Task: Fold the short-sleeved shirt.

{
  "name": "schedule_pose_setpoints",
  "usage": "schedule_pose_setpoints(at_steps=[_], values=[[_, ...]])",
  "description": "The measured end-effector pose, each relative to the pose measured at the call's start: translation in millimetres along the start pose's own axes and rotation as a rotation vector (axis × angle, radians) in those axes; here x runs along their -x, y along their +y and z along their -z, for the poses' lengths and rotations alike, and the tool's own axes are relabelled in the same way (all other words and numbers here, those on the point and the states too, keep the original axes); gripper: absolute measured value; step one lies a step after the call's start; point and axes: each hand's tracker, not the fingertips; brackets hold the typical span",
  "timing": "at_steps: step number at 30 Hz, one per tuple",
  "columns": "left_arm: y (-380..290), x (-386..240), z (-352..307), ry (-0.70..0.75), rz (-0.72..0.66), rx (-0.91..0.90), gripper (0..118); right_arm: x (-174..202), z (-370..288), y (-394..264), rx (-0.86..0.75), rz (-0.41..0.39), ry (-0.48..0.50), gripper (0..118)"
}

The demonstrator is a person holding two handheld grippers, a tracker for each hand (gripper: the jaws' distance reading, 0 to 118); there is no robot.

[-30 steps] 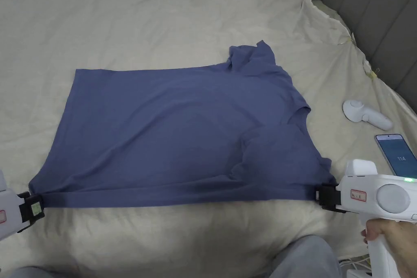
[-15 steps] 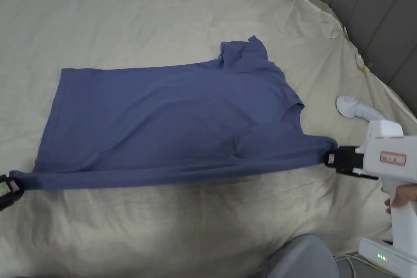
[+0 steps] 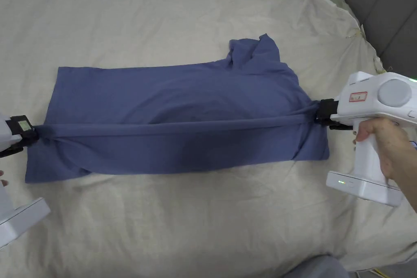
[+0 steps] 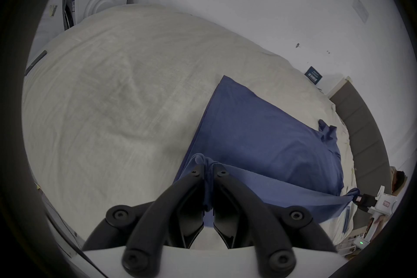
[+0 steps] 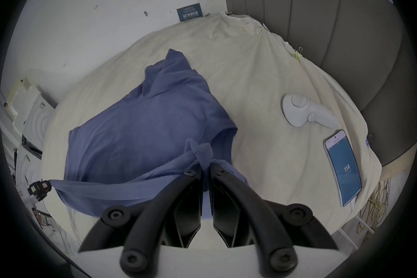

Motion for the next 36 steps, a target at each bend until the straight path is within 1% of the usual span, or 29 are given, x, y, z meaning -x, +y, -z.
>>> schedule_pose_setpoints(at_steps=[2, 5, 8, 9, 11, 12, 13, 14, 15, 16, 17, 18, 19, 20, 22, 25, 27, 31, 33, 35, 36], values=[[6, -2, 21, 0.024, 0.019, 0.017, 2, 6, 14, 7, 0.014, -0.009, -0.027, 5], [8, -12, 44, 0.071, 0.100, 0.030, 3, 14, 35, 12, 0.042, -0.029, -0.065, 5], [9, -16, 63, 0.090, 0.094, 0.037, 5, 18, 51, 13, 0.062, -0.026, -0.088, 5], [10, -15, 68, 0.098, 0.081, 0.038, 11, 19, 55, 13, 0.066, -0.030, -0.095, 5], [10, -16, 73, 0.130, 0.080, 0.023, 41, 21, 59, 13, 0.069, -0.036, -0.100, 5], [10, -17, 75, 0.176, 0.113, 0.019, 59, 20, 59, 13, 0.065, -0.036, -0.098, 6], [10, -16, 74, 0.186, 0.147, 0.014, 77, 20, 58, 13, 0.062, -0.036, -0.096, 8], [10, -16, 71, 0.198, 0.186, -0.001, 88, 21, 56, 14, 0.055, -0.031, -0.091, 15], [12, -16, 65, 0.207, 0.219, -0.026, 96, 21, 51, 14, 0.034, -0.025, -0.091, 32], [13, -15, 59, 0.219, 0.235, -0.058, 106, 19, 46, 16, 0.004, -0.023, -0.085, 66], [12, -20, 41, 0.234, 0.245, -0.095, 110, 19, 38, 19, -0.017, -0.028, -0.077, 89], [14, -19, 31, 0.231, 0.240, -0.124, 111, 20, 29, 20, -0.045, -0.034, -0.074, 100], [16, -19, 22, 0.225, 0.235, -0.152, 111, 21, 19, 22, -0.087, -0.040, -0.075, 105], [17, -16, 10, 0.221, 0.231, -0.191, 111, 21, 3, 21, -0.154, -0.053, -0.077, 105], [13, -15, -9, 0.215, 0.247, -0.260, 112, 22, -22, 17, -0.243, -0.077, -0.044, 105], [-6, -19, -41, 0.203, 0.311, -0.338, 111, 25, -63, 0, -0.381, -0.132, -0.009, 105], [-23, -24, -60, 0.201, 0.354, -0.381, 112, 29, -90, -24, -0.524, -0.173, 0.011, 108], [-62, -33, -98, 0.159, 0.452, -0.525, 111, 39, -129, -67, -0.635, -0.256, 0.005, 112], [-81, -37, -116, 0.131, 0.472, -0.576, 110, 43, -147, -90, -0.712, -0.251, 0.014, 112], [-95, -39, -131, 0.074, 0.455, -0.606, 101, 46, -164, -107, -0.749, -0.231, 0.066, 112], [-100, -40, -138, 0.061, 0.439, -0.621, 92, 48, -171, -114, -0.751, -0.223, 0.086, 111]])
